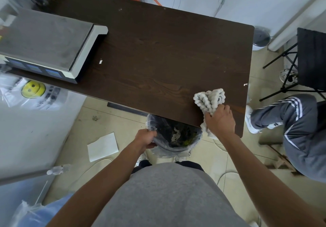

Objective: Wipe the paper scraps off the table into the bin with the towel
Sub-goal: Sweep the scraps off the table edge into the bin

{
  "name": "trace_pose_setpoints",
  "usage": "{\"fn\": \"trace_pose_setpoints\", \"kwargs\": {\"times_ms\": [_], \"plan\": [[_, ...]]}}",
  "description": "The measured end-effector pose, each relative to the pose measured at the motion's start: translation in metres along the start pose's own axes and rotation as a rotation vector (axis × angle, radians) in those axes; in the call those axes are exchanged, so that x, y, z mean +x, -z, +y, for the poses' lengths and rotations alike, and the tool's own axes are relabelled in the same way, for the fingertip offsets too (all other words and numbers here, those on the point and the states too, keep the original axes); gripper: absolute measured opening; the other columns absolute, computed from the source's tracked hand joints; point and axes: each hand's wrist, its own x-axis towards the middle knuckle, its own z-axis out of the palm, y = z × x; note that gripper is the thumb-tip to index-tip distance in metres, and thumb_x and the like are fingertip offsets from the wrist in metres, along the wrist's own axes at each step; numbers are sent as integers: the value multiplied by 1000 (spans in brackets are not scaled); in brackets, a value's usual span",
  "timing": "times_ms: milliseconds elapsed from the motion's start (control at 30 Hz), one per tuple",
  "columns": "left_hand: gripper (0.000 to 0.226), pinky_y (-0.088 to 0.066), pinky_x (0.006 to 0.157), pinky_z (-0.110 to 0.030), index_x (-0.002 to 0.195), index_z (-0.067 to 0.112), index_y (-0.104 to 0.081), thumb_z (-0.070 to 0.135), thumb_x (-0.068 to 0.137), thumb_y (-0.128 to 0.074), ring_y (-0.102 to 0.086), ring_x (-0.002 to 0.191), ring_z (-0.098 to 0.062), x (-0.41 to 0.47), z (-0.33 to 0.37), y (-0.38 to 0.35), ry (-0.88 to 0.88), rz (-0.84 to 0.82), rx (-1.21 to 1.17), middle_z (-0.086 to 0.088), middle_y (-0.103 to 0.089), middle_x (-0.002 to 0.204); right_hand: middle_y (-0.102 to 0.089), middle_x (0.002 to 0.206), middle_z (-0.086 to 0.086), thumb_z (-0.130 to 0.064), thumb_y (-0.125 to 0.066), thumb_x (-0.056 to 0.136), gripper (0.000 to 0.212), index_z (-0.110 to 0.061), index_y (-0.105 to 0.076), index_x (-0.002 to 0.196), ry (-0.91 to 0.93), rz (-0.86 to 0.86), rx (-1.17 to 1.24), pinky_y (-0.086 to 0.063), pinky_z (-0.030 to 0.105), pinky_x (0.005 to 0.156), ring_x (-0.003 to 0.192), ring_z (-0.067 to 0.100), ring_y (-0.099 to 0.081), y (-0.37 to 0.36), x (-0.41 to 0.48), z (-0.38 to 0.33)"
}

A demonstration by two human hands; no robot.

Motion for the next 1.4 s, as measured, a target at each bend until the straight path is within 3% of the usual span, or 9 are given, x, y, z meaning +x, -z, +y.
{"fn": "trace_pose_setpoints", "kwargs": {"times_ms": [233,333,767,1033,1200,1400], "plan": [[8,-61,69,-31,92,8,-66,11,95,-60,-73,88,-30,-2,0,18,-7,18,2,-14,-71,99,-52,112,19,-40,-62,90,51,3,-50,114,71,-21,26,-48,43,80,104,35,-54,-14,-5,-42],[7,-62,73,-34,89,10,-66,12,93,-61,-73,88,-29,0,-2,29,-1,25,-7,-12,-71,98,-52,112,18,-38,-61,90,48,3,-50,113,129,-57,14,-47,41,80,104,33,-53,-22,-7,-68],[23,-64,63,-29,109,3,-69,15,90,-70,-75,81,-26,17,-10,100,20,-5,-83,-13,-70,108,-50,124,23,-34,-56,93,53,7,-45,125,222,-142,13,-41,43,98,115,37,-50,-49,0,-168],[16,-65,75,-40,100,3,-69,17,92,-67,-78,74,-27,38,-11,153,46,24,-137,-17,-74,102,-50,126,24,-33,-55,93,53,7,-43,127,222,-181,-2,-42,44,96,115,38,-50,-65,4,-232],[9,-64,64,-31,94,7,-65,16,94,-65,-77,72,-24,46,-10,184,50,20,-190,-16,-72,102,-49,129,17,-36,-54,93,52,-2,-43,131,308,-211,-66,-44,44,92,119,34,-48,-73,3,-273],[21,-63,58,-28,108,2,-67,18,96,-62,-77,67,-22,55,-8,200,61,35,-159,-15,-74,98,-52,125,10,-35,-56,91,48,-11,-50,132,506,-294,-88,-41,42,94,116,32,-48,-82,5,-298]]}}
